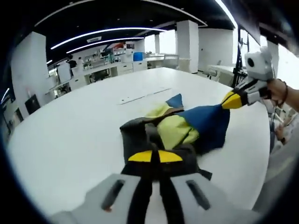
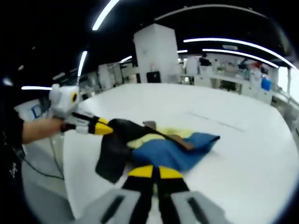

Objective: Fold the garment on the visible template until the final outline fits inside the template.

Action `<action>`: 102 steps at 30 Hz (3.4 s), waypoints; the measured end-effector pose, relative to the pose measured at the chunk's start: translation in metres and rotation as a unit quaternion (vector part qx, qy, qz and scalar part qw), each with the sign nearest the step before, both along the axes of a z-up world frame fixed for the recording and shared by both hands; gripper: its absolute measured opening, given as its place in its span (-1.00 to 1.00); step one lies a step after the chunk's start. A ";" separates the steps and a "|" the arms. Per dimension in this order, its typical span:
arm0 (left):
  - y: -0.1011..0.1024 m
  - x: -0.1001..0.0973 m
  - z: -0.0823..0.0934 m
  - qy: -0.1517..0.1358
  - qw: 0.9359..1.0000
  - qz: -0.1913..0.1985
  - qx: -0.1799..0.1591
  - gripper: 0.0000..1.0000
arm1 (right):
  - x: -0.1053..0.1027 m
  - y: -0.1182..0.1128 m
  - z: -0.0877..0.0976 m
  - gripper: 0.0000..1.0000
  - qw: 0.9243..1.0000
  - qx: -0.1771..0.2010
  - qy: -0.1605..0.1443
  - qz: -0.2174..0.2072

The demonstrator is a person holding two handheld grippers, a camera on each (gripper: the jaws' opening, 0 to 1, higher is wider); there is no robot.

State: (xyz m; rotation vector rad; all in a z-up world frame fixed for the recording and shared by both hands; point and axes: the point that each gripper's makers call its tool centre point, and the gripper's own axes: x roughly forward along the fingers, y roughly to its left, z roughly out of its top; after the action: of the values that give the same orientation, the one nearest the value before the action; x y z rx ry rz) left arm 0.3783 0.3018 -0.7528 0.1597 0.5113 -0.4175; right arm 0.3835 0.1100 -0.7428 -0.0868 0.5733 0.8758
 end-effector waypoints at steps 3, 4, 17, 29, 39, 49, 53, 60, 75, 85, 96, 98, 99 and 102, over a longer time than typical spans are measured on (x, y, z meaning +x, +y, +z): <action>0.015 0.006 0.000 0.000 1.000 0.015 0.010 -1.00 | 0.006 -0.008 0.004 -1.00 1.000 -0.001 -0.002 -0.012; 0.022 0.008 0.001 -0.001 1.000 0.023 0.014 -1.00 | 0.009 -0.013 0.006 -1.00 1.000 -0.002 -0.004 -0.021; 0.075 0.031 0.003 -0.005 0.996 0.077 0.036 -1.00 | 0.044 -0.067 0.014 -1.00 0.992 0.020 -0.002 -0.125; 0.125 0.047 -0.020 0.031 0.989 0.145 0.026 -1.00 | 0.069 -0.114 0.002 -1.00 0.974 0.058 0.030 -0.218; 0.158 0.059 -0.044 0.059 0.981 0.176 0.050 -1.00 | 0.081 -0.154 -0.014 -1.00 0.956 0.049 0.048 -0.284; 0.184 0.069 -0.059 0.076 0.976 0.180 0.093 -1.00 | 0.082 -0.199 -0.035 -1.00 0.941 0.012 0.062 -0.333; 0.189 0.075 -0.063 0.081 0.975 0.182 0.095 -1.00 | 0.081 -0.211 -0.041 -1.00 0.936 0.005 0.068 -0.344; 0.195 0.074 -0.066 0.086 0.973 0.187 0.108 -1.00 | 0.081 -0.234 -0.049 -1.00 0.928 -0.013 0.073 -0.366; 0.203 0.074 -0.066 0.089 0.970 0.206 0.090 -1.00 | 0.071 -0.279 -0.061 -1.00 0.911 -0.084 0.073 -0.396; 0.207 0.076 -0.063 0.084 0.971 0.206 0.090 -1.00 | 0.072 -0.288 -0.066 -1.00 0.919 -0.106 0.074 -0.373; 0.190 0.076 -0.049 0.057 0.981 0.169 0.081 -0.59 | 0.078 -0.267 -0.047 -0.76 0.944 -0.090 0.026 -0.315; 0.185 0.079 -0.046 0.047 0.983 0.155 0.081 -0.50 | 0.081 -0.262 -0.045 -0.69 0.949 -0.089 0.020 -0.301; 0.182 0.080 -0.044 0.043 0.984 0.151 0.077 -0.46 | 0.082 -0.256 -0.044 -0.65 0.953 -0.087 0.019 -0.290; 0.169 0.081 -0.034 0.030 0.989 0.134 0.060 -0.33 | 0.085 -0.248 -0.043 -0.46 0.958 -0.083 0.015 -0.273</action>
State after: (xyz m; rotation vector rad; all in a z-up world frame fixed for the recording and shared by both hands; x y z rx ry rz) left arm 0.4593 0.4703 -0.7863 0.1909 0.6082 -0.1289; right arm 0.4686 -0.1383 -0.7856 -0.0619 0.6558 0.2911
